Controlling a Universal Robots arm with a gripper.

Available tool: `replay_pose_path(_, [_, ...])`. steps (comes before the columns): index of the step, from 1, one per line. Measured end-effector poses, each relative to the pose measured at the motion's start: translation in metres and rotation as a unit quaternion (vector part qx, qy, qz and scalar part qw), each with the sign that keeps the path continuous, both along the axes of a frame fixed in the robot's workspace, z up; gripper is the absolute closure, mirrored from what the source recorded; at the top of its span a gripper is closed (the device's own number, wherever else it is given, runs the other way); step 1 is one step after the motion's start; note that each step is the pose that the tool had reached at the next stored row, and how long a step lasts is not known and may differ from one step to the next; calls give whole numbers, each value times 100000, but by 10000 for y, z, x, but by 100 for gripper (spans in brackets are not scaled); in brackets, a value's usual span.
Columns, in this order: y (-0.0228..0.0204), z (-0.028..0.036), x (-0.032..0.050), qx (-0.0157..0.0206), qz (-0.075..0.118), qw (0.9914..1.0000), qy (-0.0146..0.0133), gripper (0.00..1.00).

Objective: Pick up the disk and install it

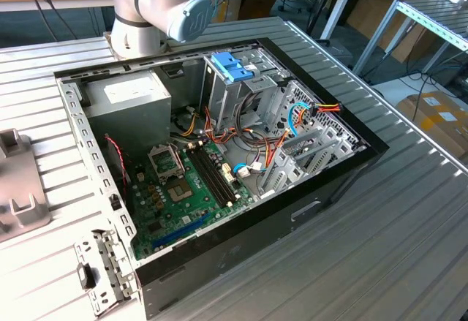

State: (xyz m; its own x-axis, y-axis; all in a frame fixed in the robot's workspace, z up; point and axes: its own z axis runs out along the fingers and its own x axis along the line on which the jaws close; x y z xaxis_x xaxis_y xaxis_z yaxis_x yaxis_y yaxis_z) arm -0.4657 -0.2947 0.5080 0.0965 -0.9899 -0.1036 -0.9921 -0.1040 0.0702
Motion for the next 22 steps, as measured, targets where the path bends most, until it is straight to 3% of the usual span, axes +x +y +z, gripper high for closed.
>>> replay_pose_path(22, [0,0,45,0,-1,100000,0,63])
